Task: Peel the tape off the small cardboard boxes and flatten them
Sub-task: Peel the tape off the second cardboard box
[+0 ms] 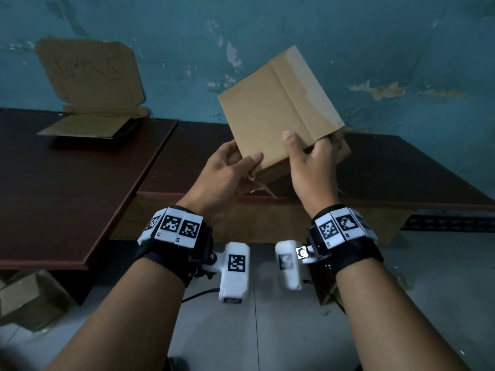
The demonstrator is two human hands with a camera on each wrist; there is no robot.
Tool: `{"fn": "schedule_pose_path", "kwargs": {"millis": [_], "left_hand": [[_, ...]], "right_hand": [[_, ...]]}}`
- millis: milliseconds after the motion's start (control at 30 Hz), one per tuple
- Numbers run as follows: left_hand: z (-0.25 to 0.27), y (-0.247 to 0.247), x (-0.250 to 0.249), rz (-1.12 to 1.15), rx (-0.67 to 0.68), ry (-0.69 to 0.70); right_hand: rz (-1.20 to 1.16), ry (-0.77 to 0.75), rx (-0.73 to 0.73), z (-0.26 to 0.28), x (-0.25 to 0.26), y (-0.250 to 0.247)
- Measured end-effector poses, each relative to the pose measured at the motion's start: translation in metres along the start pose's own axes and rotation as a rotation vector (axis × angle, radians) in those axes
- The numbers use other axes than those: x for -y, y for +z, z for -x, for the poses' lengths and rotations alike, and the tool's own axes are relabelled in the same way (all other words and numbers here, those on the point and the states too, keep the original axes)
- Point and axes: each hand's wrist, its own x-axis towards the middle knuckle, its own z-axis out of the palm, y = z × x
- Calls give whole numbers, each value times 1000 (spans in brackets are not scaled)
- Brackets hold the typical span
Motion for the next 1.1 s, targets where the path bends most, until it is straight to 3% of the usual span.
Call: {"fn": "schedule_pose_path", "kwargs": {"millis": [333, 633, 767, 1000, 1100], "left_hand": [[1, -6, -6, -19, 108, 3], [1, -4, -7, 4, 30, -21], [2, -1, -5, 11, 60, -21], [-2, -8, -1, 74, 157, -27], [-3, -9, -1, 64, 169, -26]], "right_hand": [[16, 21, 15, 1, -1, 0], [13, 28, 19, 1, -4, 0], [-15, 46, -2, -3, -6, -3], [8, 110, 45, -6, -5, -8], [-41, 208, 5, -11, -10, -9]]}}
